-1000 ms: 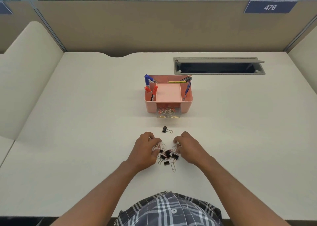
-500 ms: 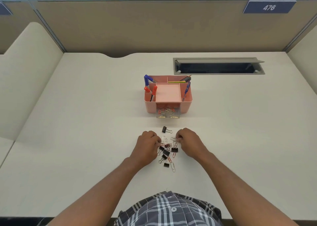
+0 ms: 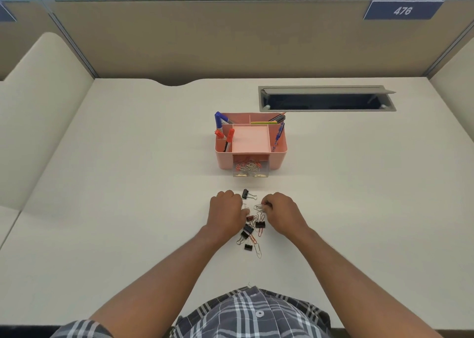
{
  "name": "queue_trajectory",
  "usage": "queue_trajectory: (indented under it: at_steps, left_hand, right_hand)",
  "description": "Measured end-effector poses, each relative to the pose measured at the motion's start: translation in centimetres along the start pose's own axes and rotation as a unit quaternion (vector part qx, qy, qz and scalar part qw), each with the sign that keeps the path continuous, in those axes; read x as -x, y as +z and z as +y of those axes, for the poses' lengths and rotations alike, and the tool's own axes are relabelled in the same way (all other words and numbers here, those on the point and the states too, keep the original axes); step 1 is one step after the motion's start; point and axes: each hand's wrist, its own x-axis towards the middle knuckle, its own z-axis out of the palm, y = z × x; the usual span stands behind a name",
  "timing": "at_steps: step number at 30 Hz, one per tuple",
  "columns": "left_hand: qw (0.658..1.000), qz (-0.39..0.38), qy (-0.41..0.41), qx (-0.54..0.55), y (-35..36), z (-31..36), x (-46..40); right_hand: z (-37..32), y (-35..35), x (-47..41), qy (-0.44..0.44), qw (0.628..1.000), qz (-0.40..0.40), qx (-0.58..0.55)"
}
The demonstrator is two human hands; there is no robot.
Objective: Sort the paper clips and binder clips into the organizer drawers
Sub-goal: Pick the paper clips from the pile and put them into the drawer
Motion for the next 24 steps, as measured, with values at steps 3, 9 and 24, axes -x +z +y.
queue_trajectory:
  at_steps: [3, 9, 24]
  left_hand:
    - [1.000, -0.007, -0.007, -0.012, 0.0, 0.4, -0.1]
    - [0.999, -0.036, -0.025, 0.009, -0.1, 0.7, -0.4]
    - [0.981, 0.002, -0.006, 0.196, -1.5, 0.0, 0.5]
  right_hand:
    - [0.0, 0.3, 0.1, -0.013, 0.999, -0.007, 0.029]
    - [-0.3, 0.3, 0.0, -0.029, 0.998, -0.016, 0.045]
    - [0.0, -1.1, 0.2, -0.009, 0.997, -0.018, -0.081]
